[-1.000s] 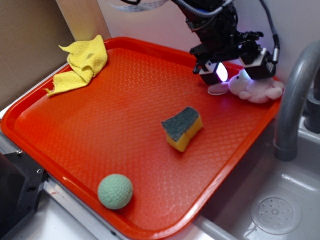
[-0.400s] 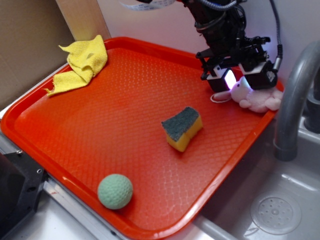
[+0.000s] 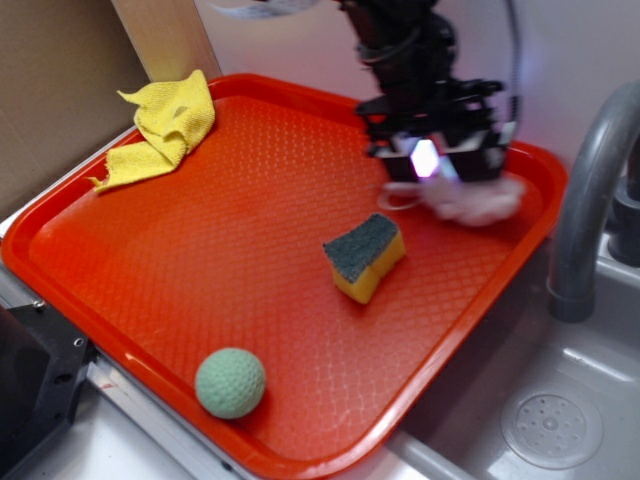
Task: Grab the pink bunny.
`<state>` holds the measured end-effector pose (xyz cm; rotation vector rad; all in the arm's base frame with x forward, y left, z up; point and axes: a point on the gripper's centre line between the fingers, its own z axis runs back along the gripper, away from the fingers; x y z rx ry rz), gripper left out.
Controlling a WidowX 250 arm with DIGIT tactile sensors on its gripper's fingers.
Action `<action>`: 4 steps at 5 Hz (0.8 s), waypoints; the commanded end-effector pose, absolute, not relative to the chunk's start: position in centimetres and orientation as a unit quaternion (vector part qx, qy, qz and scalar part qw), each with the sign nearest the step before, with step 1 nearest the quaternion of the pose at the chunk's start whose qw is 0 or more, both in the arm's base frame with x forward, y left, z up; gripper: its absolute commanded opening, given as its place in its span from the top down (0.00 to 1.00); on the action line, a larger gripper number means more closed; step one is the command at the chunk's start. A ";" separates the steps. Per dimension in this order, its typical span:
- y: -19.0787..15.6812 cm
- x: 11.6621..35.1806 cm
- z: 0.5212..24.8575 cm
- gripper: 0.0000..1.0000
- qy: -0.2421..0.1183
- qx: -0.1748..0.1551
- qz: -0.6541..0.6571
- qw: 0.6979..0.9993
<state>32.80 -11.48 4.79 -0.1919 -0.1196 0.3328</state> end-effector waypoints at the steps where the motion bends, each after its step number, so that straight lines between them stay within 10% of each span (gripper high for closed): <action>1: -4.2 28.9 12.6 1.00 -0.103 -0.100 0.292 0.946; 4: -2.0 22.6 21.5 1.00 -0.080 -0.021 0.286 0.955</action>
